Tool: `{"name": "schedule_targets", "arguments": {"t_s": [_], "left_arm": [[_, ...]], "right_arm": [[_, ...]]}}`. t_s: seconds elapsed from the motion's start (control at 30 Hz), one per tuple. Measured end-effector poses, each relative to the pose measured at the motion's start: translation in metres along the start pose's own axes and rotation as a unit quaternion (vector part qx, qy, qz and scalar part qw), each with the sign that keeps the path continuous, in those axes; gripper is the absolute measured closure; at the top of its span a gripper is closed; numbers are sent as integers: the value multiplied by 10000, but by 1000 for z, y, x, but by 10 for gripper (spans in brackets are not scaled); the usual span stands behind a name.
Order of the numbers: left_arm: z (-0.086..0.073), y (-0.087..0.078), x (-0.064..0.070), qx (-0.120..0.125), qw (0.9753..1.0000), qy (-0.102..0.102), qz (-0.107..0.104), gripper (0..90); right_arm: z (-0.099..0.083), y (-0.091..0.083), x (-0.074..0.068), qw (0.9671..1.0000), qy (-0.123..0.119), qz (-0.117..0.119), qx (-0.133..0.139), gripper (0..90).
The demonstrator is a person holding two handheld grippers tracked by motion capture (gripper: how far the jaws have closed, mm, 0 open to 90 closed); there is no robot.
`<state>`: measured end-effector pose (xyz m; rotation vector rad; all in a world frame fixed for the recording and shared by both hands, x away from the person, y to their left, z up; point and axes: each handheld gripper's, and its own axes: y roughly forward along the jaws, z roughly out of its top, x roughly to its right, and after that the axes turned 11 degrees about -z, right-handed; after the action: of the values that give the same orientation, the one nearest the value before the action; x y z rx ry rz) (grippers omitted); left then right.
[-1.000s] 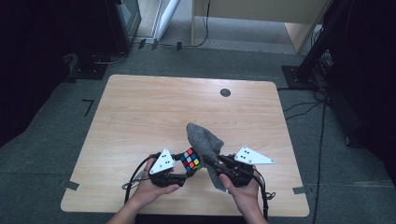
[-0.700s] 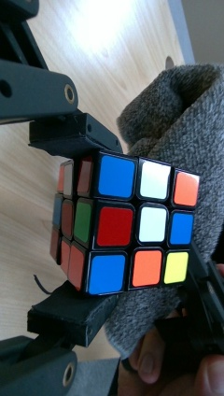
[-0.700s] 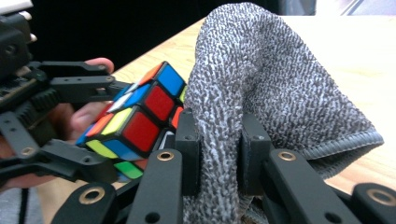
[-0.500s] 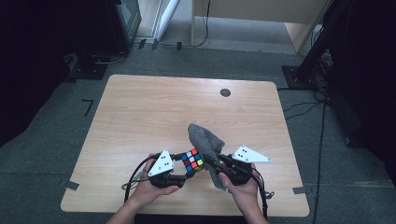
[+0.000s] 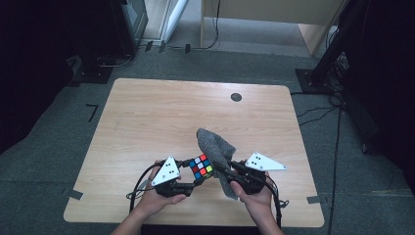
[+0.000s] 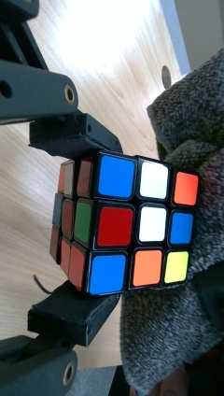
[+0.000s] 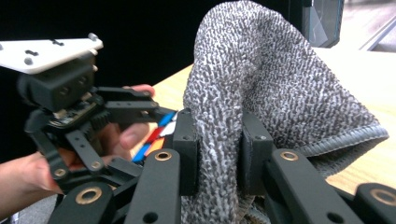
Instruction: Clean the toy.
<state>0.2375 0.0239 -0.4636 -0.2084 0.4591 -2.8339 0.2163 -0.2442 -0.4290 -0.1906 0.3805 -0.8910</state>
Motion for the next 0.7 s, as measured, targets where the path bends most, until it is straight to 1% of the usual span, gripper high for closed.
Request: {"name": "schedule_targets", "arguments": {"t_s": [0.07,0.1,0.17,0.2,0.3,0.33,0.37,0.4,0.43,0.47,0.5,0.53,0.6,0.67,0.7], "left_arm": [[0,-2,-1,89,9999,-41,-48,341],[1,-3,-1,129,9999,-70,-75,341],[1,-4,-2,131,9999,-69,-72,340],[1,-4,-3,120,9999,-78,-61,341],[0,-2,-3,-17,10000,-20,46,341],[0,-2,-3,-12,10000,-28,35,341],[0,-3,-2,42,10000,-48,-7,341],[0,-5,-3,156,9997,-101,-145,341],[1,-8,-4,371,9984,-214,-361,341],[1,-10,-6,525,9969,-317,-485,341],[2,-12,-7,562,9968,-338,-464,341],[2,-13,-8,540,9973,-318,-396,341],[1,-12,-9,376,9988,-246,-210,341],[-1,-7,-8,135,9998,-143,-37,341],[-2,-5,-7,61,9999,-101,-11,341]], "right_arm": [[-5,4,5,9999,74,-62,-123,734],[-7,6,7,9997,87,-131,-202,734],[-10,7,10,9994,181,-122,-266,734],[-9,7,9,9995,186,-93,-241,733],[-2,1,1,10000,63,34,-66,728],[0,0,-1,10000,-7,17,-28,727],[1,-1,-3,10000,-39,-28,-14,726],[0,-1,-3,10000,-34,-84,2,727],[-2,0,-2,9999,21,-128,-1,729],[-4,2,1,9998,90,-170,-49,730],[-6,3,4,9996,176,-202,-119,730],[-8,4,6,9994,254,-182,-147,731],[-8,4,7,9992,358,-82,-146,730],[-4,2,3,9994,350,57,-30,729],[-2,1,0,9995,290,108,21,728]]}}
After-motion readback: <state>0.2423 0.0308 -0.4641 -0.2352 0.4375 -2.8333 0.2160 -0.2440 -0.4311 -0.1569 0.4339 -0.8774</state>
